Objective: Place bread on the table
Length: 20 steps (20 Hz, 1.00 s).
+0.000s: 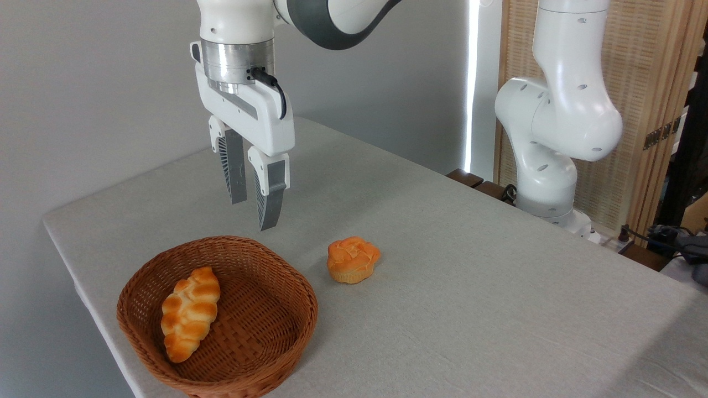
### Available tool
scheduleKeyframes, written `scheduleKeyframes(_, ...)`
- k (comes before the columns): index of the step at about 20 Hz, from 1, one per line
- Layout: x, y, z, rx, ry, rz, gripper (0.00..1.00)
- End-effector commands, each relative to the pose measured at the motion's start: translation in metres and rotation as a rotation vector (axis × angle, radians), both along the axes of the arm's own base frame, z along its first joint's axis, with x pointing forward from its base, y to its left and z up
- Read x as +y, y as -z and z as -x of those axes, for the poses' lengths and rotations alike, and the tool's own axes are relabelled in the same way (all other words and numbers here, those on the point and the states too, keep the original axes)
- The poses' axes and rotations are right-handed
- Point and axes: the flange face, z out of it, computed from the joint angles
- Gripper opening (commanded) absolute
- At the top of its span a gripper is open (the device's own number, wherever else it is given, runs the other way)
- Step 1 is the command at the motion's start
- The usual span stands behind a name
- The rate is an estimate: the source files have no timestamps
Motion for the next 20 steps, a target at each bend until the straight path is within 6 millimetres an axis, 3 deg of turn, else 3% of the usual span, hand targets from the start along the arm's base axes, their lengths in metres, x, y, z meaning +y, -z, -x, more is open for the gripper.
scheduleKeyframes(1,0.009,-0.008,-0.006,-0.022,-0.027,0.023,1.00)
scheduleKeyframes(9,-0.001,-0.001,-0.016,-0.065,-0.024,0.031,1.00)
scheduleKeyframes(15,-0.014,0.017,-0.036,-0.124,-0.070,0.085,1.00)
scheduleKeyframes(17,-0.027,0.026,-0.041,-0.140,-0.054,0.087,1.00)
scheduleKeyframes(20,-0.028,0.034,-0.053,-0.192,-0.072,0.103,1.00)
